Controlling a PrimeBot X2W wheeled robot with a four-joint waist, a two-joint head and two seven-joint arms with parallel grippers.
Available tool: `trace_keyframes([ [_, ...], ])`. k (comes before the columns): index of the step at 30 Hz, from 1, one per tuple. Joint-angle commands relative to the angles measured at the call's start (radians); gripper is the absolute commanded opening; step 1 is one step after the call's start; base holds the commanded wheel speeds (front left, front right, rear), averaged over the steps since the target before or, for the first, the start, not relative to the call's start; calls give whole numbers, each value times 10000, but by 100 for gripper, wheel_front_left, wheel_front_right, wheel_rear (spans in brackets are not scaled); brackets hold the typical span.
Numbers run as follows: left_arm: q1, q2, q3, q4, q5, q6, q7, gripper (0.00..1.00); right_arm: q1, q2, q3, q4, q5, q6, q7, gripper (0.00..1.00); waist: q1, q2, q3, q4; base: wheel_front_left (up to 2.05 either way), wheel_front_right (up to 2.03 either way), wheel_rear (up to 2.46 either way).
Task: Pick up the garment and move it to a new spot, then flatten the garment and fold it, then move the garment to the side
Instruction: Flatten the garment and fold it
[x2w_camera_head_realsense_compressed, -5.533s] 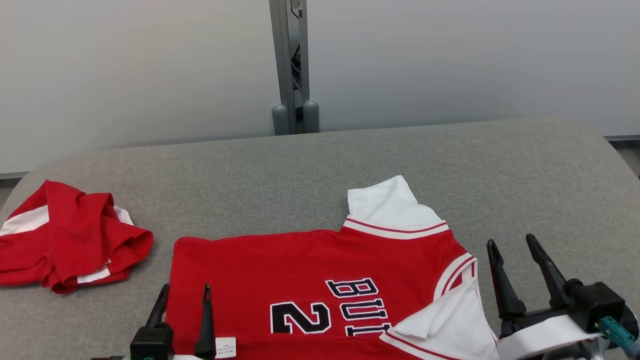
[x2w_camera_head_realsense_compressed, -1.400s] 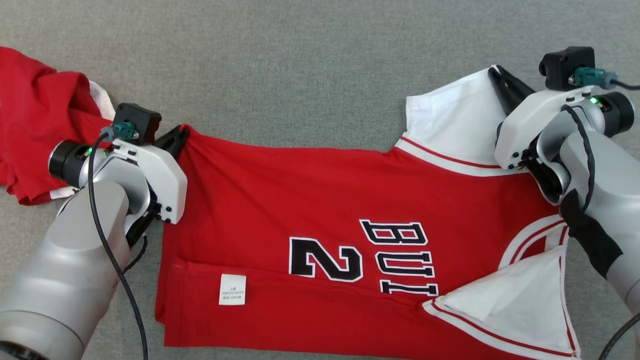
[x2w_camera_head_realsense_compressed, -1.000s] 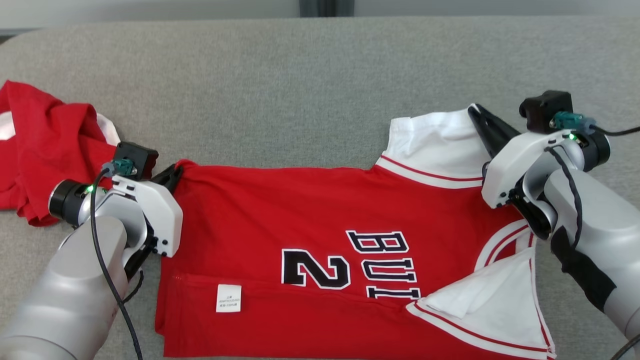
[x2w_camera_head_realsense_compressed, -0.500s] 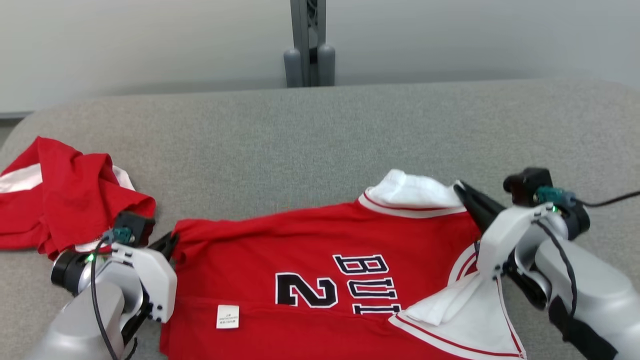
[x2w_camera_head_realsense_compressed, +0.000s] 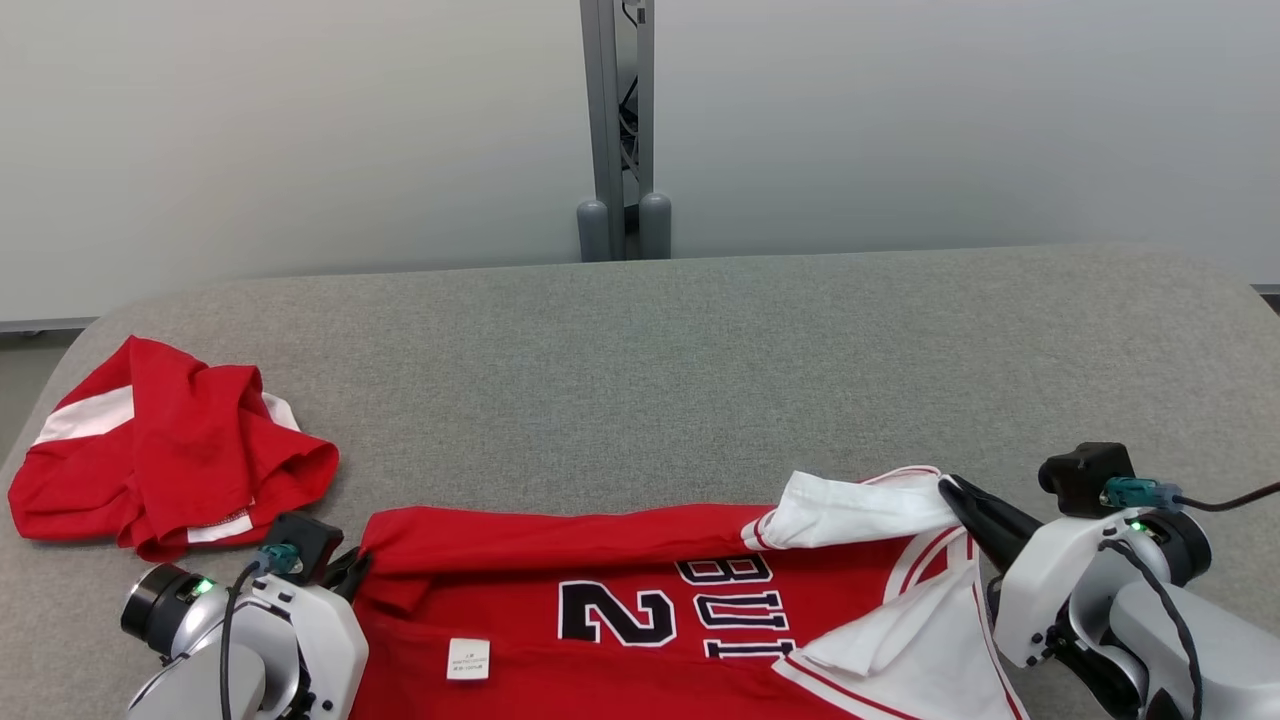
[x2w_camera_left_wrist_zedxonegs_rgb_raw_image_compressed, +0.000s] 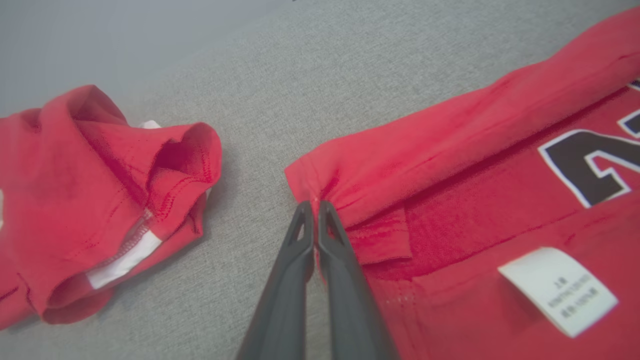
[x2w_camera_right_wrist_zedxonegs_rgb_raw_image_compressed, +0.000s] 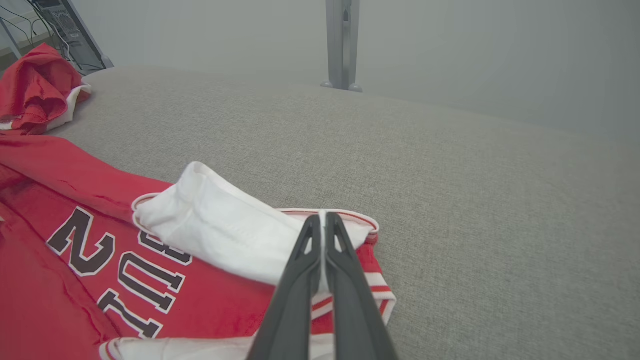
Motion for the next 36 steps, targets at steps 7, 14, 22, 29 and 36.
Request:
trace_keyframes([
  [7,5,140,-393,-403,503,413,-196,0,365,-453,-236,-398,46,-4,-10,0,0,0,-93,28,0,0,0],
  [14,-58,361,-711,-962,914,847,-195,1,725,-819,-534,-885,-33,-4,14,0,0,0,-214,47,0,0,0],
  [22,283,872,-972,-1835,1112,1246,136,2,1454,-1398,-879,-1923,99,-4,793,0,0,0,-298,-10,0,0,0],
  [29,651,1381,-1314,-2668,1223,1464,868,0,2011,-1837,-1212,-2937,87,-4,1674,0,0,0,-319,-79,0,0,0],
  [36,1008,1817,-1582,-3754,1220,1575,1838,0,2516,-2000,-1611,-3506,-78,-4,2619,0,0,0,-325,-2,0,0,0],
])
